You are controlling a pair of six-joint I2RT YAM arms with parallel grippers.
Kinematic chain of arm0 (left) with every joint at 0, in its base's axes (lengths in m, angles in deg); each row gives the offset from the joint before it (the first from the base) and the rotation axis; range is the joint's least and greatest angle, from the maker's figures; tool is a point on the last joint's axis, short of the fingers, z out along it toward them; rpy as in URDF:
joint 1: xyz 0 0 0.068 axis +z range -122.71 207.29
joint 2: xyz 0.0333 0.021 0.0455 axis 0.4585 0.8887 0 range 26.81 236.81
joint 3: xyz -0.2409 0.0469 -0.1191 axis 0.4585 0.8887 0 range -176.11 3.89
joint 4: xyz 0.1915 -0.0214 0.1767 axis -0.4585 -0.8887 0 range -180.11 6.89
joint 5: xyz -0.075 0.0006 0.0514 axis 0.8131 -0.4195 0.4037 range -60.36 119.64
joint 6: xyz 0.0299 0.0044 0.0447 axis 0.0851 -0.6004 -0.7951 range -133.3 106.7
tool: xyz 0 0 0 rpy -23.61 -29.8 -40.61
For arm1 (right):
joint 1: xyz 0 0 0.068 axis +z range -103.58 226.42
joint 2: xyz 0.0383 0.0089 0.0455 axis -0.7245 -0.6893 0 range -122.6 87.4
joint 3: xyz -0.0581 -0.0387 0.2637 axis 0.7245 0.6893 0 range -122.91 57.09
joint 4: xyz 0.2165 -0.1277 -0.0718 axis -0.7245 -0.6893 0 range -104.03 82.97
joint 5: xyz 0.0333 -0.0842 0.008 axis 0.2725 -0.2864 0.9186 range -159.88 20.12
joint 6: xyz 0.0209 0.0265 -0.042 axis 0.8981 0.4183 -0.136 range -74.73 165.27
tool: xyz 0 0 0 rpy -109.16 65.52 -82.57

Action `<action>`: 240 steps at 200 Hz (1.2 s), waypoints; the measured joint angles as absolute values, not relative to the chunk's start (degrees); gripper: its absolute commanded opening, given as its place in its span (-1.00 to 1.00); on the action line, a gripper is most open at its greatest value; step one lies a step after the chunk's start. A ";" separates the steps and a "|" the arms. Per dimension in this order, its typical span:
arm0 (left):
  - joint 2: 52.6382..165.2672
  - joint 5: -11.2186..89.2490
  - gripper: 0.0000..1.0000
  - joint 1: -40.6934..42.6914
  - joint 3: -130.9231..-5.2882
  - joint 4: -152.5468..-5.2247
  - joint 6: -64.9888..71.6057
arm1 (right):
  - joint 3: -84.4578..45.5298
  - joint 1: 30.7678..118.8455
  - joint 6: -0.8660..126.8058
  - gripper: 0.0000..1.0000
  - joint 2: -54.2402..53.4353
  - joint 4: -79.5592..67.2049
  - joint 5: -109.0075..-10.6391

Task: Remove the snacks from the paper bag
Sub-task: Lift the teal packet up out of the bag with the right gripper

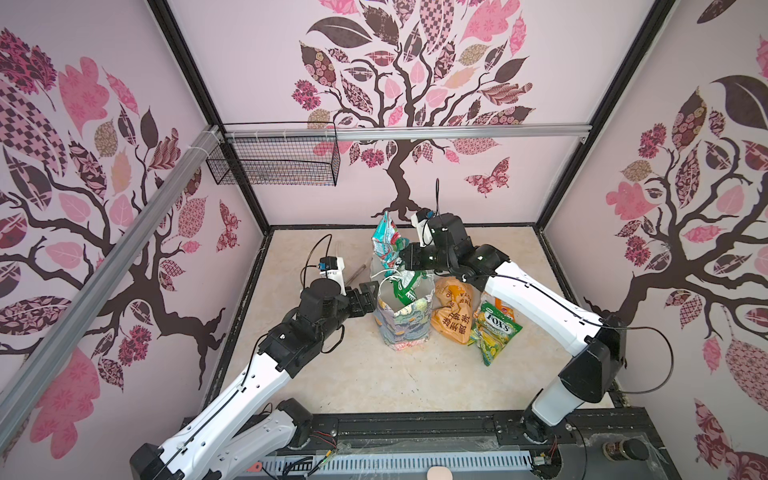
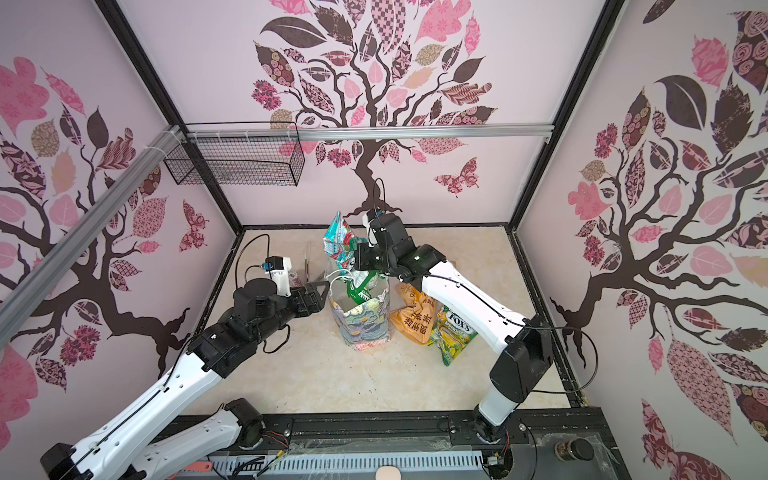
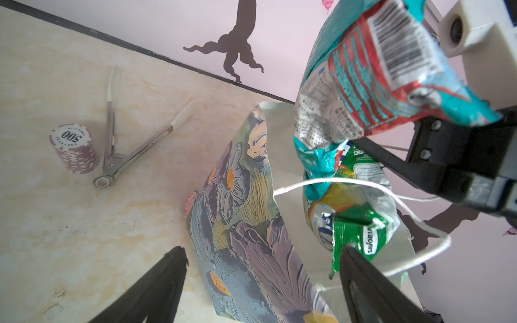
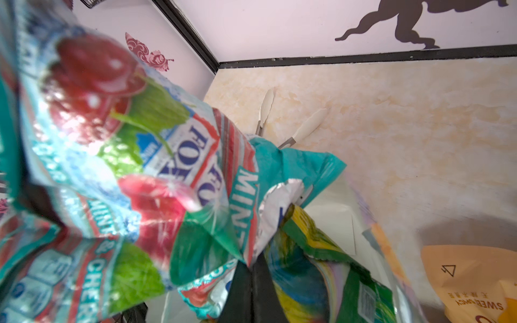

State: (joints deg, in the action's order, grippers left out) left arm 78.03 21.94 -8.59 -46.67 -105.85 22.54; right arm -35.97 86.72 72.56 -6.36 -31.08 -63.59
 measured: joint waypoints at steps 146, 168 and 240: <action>70.78 28.50 0.89 -8.59 -47.06 -102.79 15.94 | -46.92 86.61 73.52 -0.93 -3.97 -27.85 -62.70; 70.19 31.27 0.89 -8.59 -48.59 -101.94 14.36 | -49.30 86.59 73.37 -0.93 -3.97 -27.82 -62.87; 71.12 41.20 0.91 -8.59 -52.07 -101.37 8.53 | -55.09 86.56 70.50 -0.93 -3.25 -29.27 -66.70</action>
